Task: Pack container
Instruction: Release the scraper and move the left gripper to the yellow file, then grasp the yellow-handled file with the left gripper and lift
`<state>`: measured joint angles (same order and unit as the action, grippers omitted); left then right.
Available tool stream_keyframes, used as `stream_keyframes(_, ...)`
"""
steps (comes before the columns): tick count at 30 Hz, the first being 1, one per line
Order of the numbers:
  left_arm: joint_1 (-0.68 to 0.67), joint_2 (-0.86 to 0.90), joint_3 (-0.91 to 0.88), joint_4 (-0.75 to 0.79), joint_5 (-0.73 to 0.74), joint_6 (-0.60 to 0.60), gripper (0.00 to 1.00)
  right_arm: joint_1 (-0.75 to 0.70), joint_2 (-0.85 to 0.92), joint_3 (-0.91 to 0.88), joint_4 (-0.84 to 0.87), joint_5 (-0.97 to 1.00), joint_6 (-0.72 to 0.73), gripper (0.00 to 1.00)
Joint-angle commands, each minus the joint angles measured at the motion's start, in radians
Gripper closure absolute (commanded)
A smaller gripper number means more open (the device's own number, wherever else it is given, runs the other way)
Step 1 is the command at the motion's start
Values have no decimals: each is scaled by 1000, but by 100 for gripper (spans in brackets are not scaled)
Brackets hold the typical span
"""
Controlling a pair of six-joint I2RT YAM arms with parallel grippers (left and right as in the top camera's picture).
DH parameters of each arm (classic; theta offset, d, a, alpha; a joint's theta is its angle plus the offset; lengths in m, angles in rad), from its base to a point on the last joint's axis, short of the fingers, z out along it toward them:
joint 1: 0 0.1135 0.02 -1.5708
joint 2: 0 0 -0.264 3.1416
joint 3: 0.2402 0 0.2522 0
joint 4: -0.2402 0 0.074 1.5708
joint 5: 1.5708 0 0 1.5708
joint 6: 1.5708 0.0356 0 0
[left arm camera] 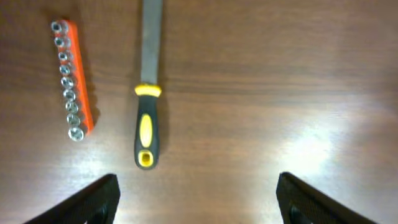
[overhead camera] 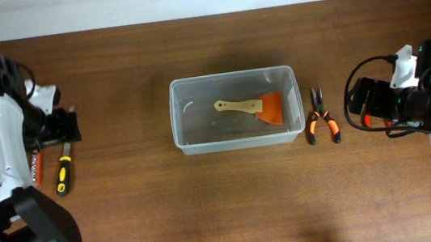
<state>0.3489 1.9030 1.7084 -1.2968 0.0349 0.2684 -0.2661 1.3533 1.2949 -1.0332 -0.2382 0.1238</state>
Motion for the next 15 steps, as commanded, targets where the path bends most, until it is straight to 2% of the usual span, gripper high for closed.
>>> stream_keyframes(1, 26, 0, -93, 82, 10, 18, 17, -4, 3, 16, 0, -13, -2, 1)
stream_keyframes(7, 36, 10, -259, 251, -27, 169, 22, -4, 3, 16, -8, -13, -2, 1)
stream_keyframes(10, 41, 15, -303, 309, -82, 175, 24, -4, 4, 16, -12, -13, -2, 1)
stream_keyframes(15, 64, 32, -332, 401, -84, 175, 24, -4, 4, 16, -24, -13, -2, 1)
